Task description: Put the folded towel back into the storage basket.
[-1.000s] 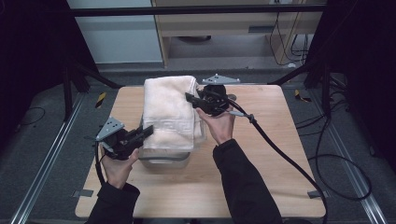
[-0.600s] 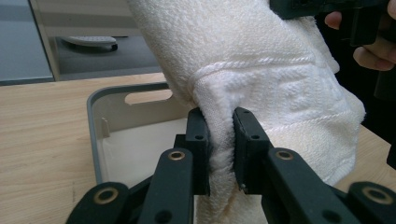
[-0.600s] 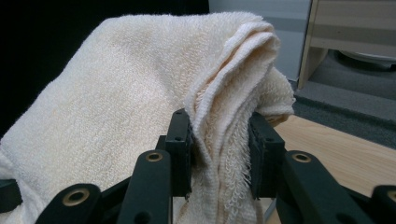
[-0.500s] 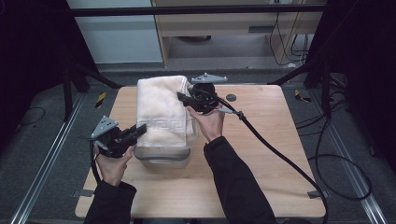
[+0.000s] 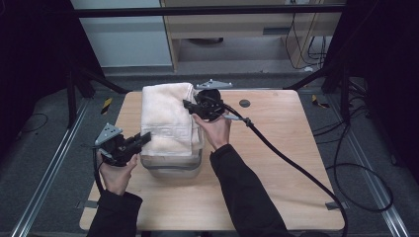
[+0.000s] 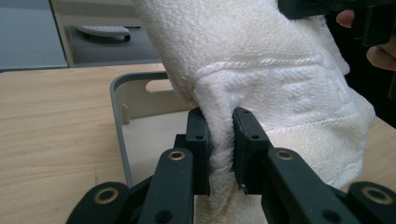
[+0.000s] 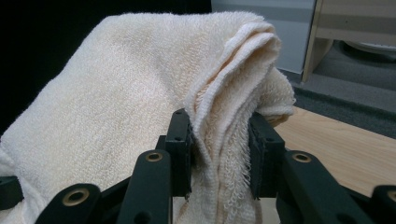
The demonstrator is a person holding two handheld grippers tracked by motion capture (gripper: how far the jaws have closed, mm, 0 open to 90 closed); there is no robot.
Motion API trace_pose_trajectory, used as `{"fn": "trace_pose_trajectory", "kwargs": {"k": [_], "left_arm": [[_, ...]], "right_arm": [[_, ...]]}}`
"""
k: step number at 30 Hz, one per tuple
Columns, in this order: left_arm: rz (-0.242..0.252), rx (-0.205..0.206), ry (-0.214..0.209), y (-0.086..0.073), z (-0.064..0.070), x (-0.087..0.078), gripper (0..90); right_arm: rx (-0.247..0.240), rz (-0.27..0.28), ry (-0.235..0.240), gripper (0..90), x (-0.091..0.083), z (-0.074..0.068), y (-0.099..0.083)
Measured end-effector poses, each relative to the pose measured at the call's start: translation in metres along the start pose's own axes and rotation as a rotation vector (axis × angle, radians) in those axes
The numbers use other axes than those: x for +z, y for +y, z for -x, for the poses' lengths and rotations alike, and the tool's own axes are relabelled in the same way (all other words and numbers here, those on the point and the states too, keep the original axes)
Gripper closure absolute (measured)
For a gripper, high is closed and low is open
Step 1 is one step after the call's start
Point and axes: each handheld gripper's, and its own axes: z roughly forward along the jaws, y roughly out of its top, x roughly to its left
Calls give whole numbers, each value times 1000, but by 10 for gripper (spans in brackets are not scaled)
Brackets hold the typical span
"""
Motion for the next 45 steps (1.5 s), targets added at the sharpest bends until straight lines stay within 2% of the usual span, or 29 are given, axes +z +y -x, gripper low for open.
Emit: {"fn": "trace_pose_trajectory", "kwargs": {"k": [24,45], "left_arm": [[-114,8,64,-24,-15,19,775],[-195,24,82,-40,-18,35,774]], "right_arm": [[-1,-95,-40,662,34,-1,-33],[27,-156,-52,661,51,8,-61]]}}
